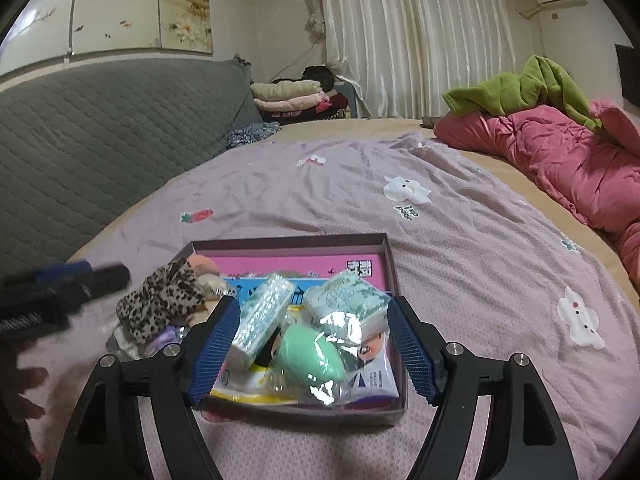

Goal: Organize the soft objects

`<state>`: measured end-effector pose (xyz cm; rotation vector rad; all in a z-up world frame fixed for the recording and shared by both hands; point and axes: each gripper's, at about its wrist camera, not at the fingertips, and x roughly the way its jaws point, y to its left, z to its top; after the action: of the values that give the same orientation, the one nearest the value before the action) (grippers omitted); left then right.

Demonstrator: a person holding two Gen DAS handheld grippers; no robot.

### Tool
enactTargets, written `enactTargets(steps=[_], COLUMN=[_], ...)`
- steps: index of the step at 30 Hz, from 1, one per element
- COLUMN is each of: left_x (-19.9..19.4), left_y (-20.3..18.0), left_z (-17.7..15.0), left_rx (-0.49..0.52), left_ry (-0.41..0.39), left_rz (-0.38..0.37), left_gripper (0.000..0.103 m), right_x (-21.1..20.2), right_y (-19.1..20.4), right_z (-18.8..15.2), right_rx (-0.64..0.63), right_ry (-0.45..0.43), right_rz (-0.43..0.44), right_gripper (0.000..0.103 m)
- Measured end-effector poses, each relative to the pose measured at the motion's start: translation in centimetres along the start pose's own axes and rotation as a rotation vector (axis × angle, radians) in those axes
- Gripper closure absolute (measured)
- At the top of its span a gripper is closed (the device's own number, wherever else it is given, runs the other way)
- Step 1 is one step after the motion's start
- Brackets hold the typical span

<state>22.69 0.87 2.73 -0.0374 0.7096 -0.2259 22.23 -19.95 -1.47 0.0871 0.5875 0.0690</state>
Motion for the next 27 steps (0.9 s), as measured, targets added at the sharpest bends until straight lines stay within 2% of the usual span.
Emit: enactTargets(steps=[4,11,17,27], left_x=[-1.4,-2.9,-3.6,-4.9], left_y=[0.1,0.3,-0.1,-0.8], left_z=[-0.5,-1.8,-3.1,-6.7], left_rx=[-0.014,-0.041,-0.009,-0.019], left_ry=[-0.019,-0.025,-0.016,0.035], left_rz=[-0.034,0.001,0.045,0.080], left_gripper=[0.024,0.024,0.024,0.024], right_x=[-1.0,-2.6,-3.7,-5.1], right_y=[0.4,1.2,1.9,2.7], right_z=[-0.2,-0.6,-1.2,-3.9], right_rx=[-0.005,-0.016,-0.028,-0.067], right_ry=[-0.011,-0.015,-0.015,0.060], right_rz=[-0.009,-0.030,-0.064,-0.109], right_gripper=[0.026,0.025,0.025,0.025])
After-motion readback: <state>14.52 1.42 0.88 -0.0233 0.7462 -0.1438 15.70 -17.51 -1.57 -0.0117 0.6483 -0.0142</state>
